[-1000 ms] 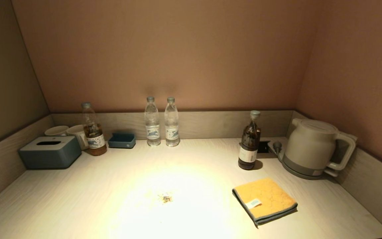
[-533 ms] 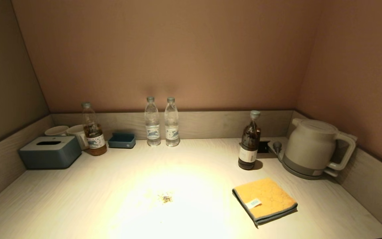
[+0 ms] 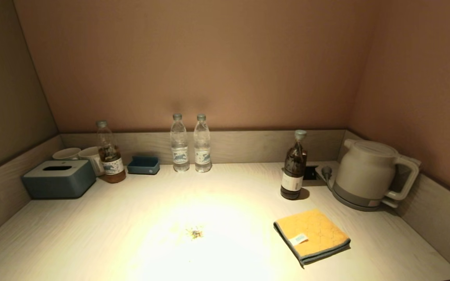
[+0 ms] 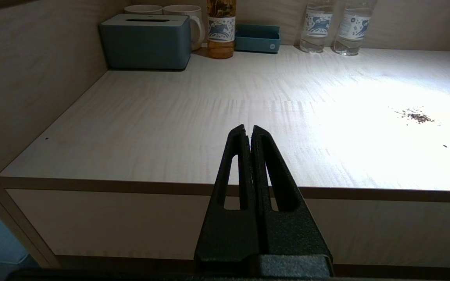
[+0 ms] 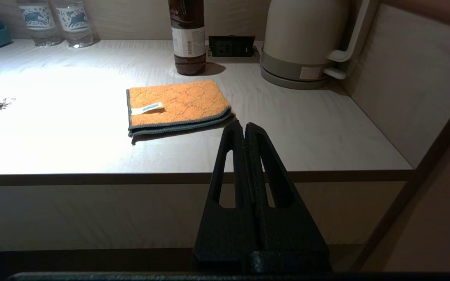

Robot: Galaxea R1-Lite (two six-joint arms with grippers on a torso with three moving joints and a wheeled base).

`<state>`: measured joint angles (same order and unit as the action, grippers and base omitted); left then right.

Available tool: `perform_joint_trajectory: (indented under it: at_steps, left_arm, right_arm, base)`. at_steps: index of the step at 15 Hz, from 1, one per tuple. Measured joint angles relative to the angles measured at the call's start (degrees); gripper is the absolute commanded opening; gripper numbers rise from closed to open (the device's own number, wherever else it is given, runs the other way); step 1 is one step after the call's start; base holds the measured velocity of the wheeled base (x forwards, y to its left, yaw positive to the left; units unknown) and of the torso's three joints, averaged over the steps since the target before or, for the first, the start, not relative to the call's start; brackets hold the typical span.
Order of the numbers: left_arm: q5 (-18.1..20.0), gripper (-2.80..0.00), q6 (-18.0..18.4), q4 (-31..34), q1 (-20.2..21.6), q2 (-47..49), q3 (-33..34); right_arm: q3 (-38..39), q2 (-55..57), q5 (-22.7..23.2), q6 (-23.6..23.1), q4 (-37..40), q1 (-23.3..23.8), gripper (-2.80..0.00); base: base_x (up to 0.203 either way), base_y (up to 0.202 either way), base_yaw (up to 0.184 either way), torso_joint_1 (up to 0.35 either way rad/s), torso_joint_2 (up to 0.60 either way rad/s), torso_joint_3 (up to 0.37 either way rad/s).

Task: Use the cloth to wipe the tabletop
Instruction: Pick up the tablecloth

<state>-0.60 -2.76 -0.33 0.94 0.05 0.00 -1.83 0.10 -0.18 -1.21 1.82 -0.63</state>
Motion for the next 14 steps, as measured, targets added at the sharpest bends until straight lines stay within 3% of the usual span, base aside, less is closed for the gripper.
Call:
perform_joint_trajectory:
  at_steps: [7, 14]
  left_arm:
    - [0.0, -2.8, 0.0, 0.0, 0.0, 0.0, 0.0]
    - [0.0, -2.8, 0.0, 0.0, 0.0, 0.0, 0.0]
  right_arm:
    - [-14.8, 5.0, 3.7, 0.3, 8.3, -0.1, -2.8]
    - [-29.0, 40.7, 9.7, 3.0, 7.4, -0.6, -2.8]
  base:
    - [0.0, 0.0, 0.0, 0.0, 0.0, 0.0]
    - [0.0, 0.0, 0.0, 0.0, 0.0, 0.0]
